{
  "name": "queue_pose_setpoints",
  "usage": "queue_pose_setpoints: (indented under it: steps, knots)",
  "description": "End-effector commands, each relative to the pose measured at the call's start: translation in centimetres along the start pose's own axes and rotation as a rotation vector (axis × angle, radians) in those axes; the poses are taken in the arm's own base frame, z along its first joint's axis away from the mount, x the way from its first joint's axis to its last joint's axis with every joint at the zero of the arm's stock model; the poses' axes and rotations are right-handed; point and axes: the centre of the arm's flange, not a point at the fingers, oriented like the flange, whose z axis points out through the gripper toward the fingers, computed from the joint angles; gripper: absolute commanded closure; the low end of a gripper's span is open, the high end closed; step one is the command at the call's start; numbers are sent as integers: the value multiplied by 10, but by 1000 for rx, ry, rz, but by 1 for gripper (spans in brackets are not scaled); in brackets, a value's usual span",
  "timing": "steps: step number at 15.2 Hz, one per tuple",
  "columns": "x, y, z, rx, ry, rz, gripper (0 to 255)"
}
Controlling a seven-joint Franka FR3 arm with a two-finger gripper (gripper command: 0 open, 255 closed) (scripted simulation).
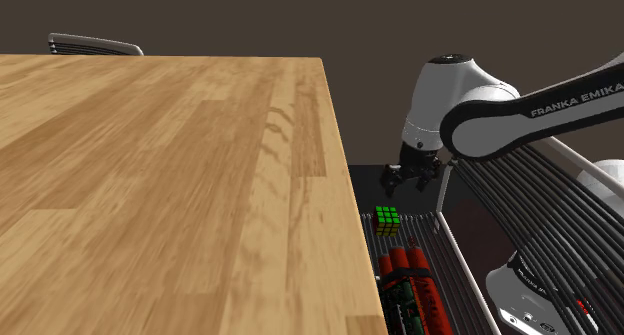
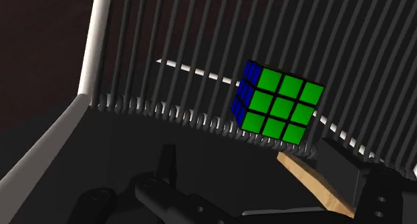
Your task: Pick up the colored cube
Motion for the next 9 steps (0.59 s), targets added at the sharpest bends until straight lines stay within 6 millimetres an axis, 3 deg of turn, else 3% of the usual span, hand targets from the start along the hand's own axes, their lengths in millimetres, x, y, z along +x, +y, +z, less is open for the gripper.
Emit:
queue_pose_setpoints:
  steps: [1, 4, 9]
  knots:
    - [-6, -17, 19, 5, -1, 27, 0]
    - [-12, -40, 51, 6, 0, 59, 0]
    - [-13, -42, 75, 6, 0, 61, 0]
